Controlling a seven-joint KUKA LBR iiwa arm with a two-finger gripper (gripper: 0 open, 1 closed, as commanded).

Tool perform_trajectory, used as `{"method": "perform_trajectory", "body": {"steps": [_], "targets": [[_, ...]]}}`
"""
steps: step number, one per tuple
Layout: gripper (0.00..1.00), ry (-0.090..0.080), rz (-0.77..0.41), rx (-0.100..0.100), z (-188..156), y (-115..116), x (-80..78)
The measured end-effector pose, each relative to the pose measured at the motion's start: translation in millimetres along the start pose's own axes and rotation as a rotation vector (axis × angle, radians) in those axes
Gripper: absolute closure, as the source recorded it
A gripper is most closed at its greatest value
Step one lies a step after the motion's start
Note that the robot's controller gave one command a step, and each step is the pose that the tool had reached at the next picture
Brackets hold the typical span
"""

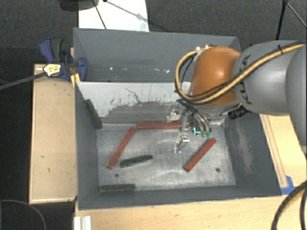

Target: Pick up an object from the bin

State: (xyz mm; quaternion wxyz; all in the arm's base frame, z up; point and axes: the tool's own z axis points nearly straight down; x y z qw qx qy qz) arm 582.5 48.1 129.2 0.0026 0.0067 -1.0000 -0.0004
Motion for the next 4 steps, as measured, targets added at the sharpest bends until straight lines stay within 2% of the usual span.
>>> {"method": "perform_trajectory", "body": {"steps": [1,2,3,4], "targets": [[0.00,-0.008,0.001,-0.001,-4,0,-2.0],[1.00,-0.011,-0.158,-0.001,56,86,67.7],[1.00,-0.011,-0.157,-0.001,56,86,67.7],[1.00,-0.015,-0.165,-0.001,-115,94,62.6]]}}
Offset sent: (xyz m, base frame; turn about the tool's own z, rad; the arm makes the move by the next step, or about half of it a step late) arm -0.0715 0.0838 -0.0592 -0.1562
